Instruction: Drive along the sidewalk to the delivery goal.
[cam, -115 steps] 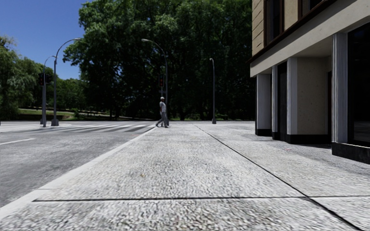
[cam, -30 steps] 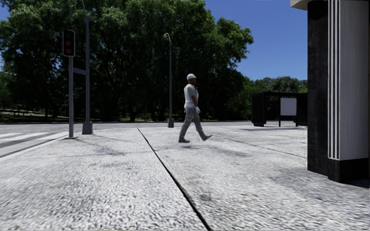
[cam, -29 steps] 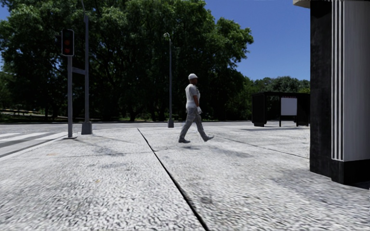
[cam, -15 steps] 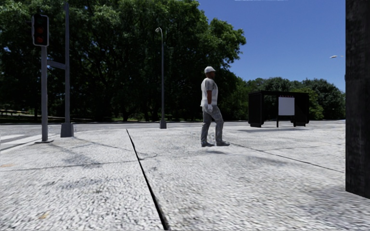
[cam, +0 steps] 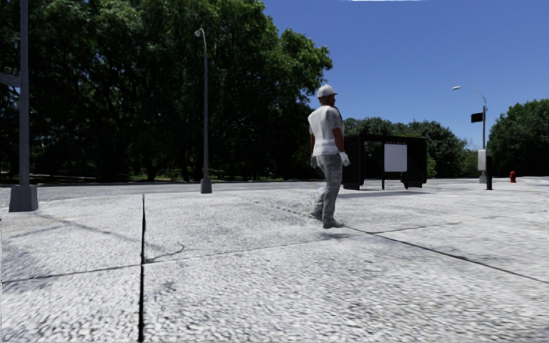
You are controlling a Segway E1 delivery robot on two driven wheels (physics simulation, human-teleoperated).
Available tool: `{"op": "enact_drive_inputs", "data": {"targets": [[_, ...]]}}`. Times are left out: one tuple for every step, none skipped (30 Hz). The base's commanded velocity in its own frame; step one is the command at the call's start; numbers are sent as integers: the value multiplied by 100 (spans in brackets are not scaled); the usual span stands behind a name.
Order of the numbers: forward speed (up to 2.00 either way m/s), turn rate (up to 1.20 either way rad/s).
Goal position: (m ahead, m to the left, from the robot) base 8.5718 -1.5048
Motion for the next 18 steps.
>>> {"op": "enact_drive_inputs", "data": {"targets": [[155, -35], [155, -45], [155, -48], [154, -48], [152, -49], [152, -49], [150, -49], [148, -49], [146, -49], [146, -49], [145, -49], [143, -49], [143, -49], [142, -50], [141, -52], [141, -52], [141, -52], [141, -52]]}}
